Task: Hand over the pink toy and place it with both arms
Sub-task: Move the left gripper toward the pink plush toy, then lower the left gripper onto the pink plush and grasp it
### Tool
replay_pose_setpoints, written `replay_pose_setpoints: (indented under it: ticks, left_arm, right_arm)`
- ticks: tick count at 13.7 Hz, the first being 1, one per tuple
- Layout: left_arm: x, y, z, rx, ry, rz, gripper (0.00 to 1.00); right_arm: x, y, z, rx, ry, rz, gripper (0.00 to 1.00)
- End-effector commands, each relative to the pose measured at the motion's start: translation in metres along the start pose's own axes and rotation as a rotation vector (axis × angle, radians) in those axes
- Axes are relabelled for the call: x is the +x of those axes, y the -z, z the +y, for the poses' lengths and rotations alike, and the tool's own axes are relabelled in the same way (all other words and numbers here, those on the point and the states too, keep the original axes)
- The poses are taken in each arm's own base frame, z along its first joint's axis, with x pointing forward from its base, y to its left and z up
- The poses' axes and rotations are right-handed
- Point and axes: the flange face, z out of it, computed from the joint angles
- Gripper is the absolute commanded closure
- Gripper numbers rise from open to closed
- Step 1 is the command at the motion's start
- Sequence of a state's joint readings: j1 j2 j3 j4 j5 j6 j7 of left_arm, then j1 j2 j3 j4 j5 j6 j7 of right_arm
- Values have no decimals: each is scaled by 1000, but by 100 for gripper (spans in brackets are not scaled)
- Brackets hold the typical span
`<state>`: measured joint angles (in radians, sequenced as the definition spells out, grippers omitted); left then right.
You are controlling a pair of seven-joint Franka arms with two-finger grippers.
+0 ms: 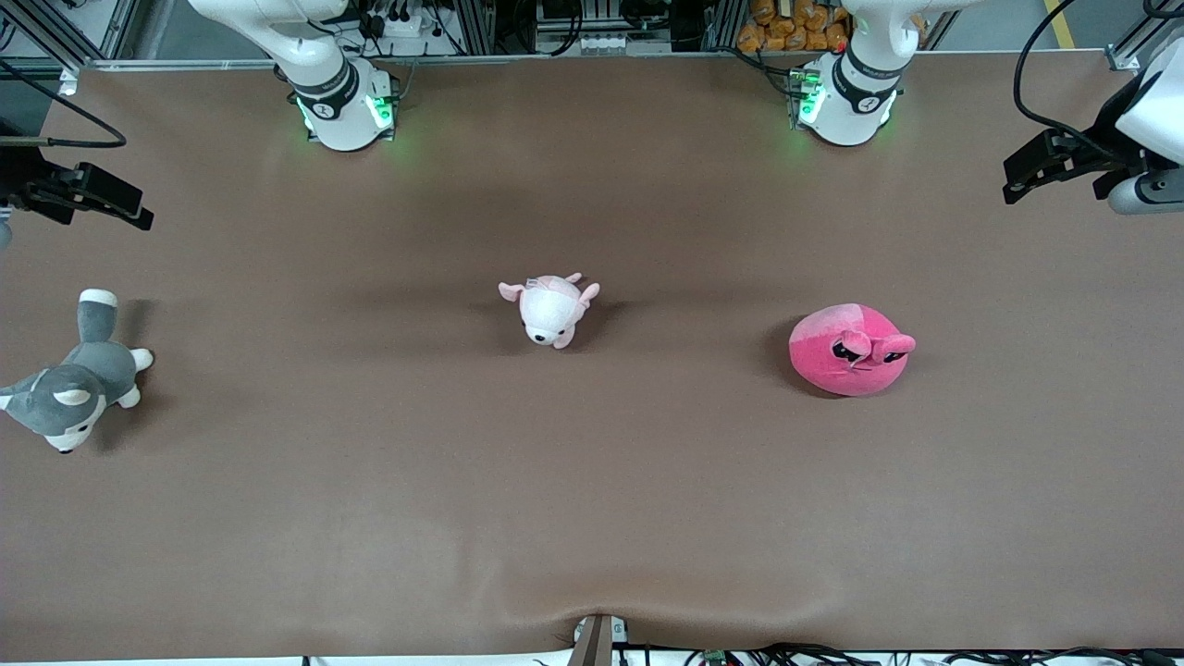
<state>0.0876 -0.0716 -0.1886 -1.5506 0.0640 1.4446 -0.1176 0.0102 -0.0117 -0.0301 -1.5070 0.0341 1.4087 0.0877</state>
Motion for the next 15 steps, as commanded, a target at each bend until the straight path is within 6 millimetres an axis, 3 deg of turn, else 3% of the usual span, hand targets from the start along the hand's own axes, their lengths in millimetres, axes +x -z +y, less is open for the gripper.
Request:
replay_pose_setpoints:
  ticks: [1, 6, 12, 15]
  left_arm:
    - [11, -8, -11, 2, 32, -32, 0]
    - [13, -11, -14, 5, 185, -39, 0]
    - [14, -23, -15, 25, 494, -89, 0]
    - [22, -39, -33, 28, 643, -123, 0]
  right_arm:
    - [5, 2, -1, -6, -10, 14, 0]
    - [15, -12, -3, -13, -7, -6, 0]
    - [13, 0, 4, -13, -17, 11, 0]
    - [11, 4, 3, -16, -16, 18, 0]
